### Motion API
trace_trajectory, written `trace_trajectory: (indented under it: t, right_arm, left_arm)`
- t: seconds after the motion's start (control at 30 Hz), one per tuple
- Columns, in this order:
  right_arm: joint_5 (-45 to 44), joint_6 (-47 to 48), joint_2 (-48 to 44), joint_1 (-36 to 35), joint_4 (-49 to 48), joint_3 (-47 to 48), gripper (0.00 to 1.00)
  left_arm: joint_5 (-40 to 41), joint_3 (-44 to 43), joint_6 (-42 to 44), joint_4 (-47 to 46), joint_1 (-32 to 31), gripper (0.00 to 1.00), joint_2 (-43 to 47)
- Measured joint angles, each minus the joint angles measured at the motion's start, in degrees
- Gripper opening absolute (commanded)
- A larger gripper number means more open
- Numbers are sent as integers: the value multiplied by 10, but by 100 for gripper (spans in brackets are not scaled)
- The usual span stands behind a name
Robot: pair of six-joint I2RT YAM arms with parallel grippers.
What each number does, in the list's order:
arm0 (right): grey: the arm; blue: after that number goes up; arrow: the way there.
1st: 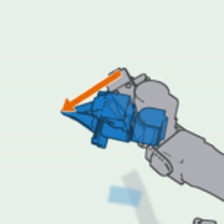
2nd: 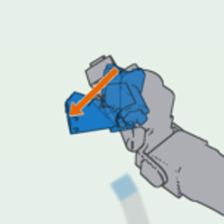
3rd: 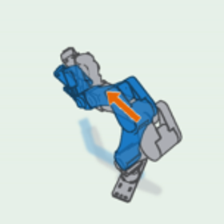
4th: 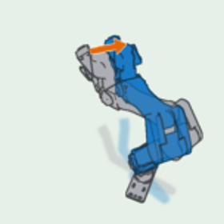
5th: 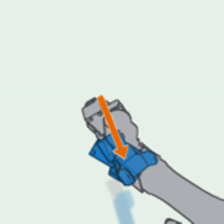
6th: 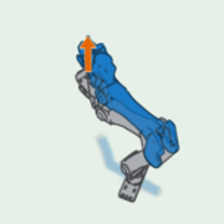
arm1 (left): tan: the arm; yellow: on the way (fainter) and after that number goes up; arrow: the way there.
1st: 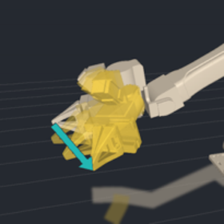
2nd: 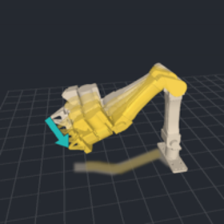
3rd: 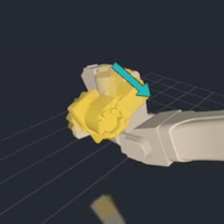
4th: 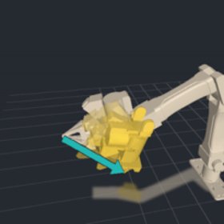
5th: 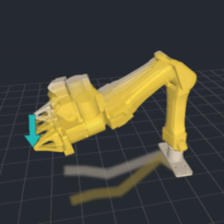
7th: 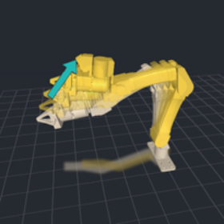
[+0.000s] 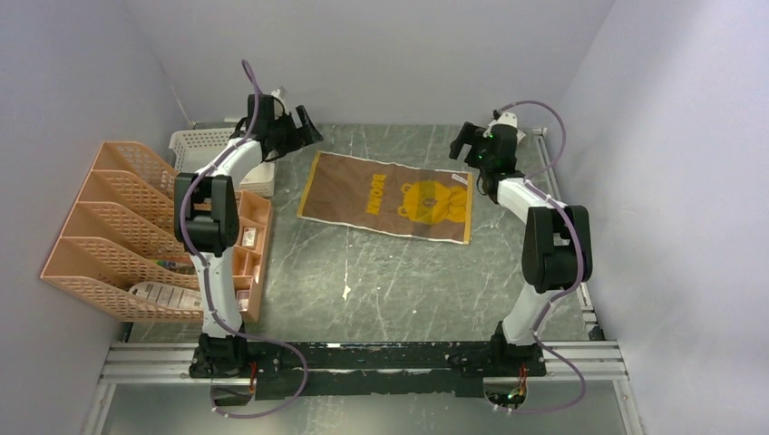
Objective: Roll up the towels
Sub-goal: Flatten out the towel at the center of the board.
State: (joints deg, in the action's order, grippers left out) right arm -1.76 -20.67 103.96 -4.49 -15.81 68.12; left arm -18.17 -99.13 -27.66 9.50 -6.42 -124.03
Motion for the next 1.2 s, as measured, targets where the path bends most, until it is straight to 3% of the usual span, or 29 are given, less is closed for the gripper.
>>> trace_trajectory:
  t: [0.1,0.23,0.43,0.57,0.93,1.2]
  right_arm:
    - [81,4,-8,38,-7,-29,91]
    - [145,1,-10,83,-8,-73,91]
    - [230,-39,-29,42,-28,-193,87]
    - [265,-64,-30,27,-47,-238,87]
    - [273,-104,-45,70,-87,-280,94]
    - [234,-79,-20,95,-30,-216,95]
  left_arm:
    - [-10,37,28,-7,-2,99,21]
    - [-10,135,64,-21,-19,98,62]
    - [-5,308,41,-81,-87,97,137]
    - [9,387,15,-125,-94,97,167]
    - [43,444,-12,-176,-87,96,200]
    - [26,443,-31,-164,-90,98,221]
